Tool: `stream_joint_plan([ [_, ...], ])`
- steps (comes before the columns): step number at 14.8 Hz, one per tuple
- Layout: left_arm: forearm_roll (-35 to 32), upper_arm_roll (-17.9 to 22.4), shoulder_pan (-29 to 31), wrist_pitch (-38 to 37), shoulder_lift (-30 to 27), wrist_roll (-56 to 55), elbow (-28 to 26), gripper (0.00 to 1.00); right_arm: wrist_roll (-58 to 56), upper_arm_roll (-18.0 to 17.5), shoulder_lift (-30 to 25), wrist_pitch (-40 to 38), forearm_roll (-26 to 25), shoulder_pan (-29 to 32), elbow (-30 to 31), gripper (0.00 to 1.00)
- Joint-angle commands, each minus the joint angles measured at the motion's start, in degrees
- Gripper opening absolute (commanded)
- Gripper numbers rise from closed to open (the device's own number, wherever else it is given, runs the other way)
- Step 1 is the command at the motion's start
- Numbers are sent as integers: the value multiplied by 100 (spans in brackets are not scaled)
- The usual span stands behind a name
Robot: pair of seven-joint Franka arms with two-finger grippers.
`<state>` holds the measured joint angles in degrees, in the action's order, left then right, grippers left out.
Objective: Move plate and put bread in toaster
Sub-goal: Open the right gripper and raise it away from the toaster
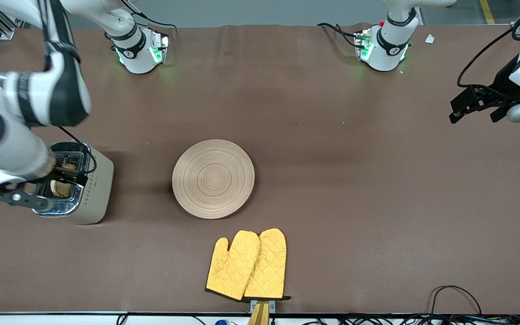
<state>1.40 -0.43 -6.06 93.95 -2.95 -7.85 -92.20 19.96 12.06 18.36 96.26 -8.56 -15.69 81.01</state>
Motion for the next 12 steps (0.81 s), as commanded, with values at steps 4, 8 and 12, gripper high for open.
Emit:
stream_joint_plan([
  [4, 45, 8, 17, -79, 14, 64, 71, 100, -1221, -63, -877, -921, 767, 550, -305, 100],
  [8, 45, 8, 17, -79, 14, 64, 71, 100, -2011, -72, -1729, -1014, 768, 550, 650, 100],
  [12, 36, 8, 17, -79, 14, 64, 71, 100, -2717, -55, -1810, -898, 768, 726, 698, 100],
])
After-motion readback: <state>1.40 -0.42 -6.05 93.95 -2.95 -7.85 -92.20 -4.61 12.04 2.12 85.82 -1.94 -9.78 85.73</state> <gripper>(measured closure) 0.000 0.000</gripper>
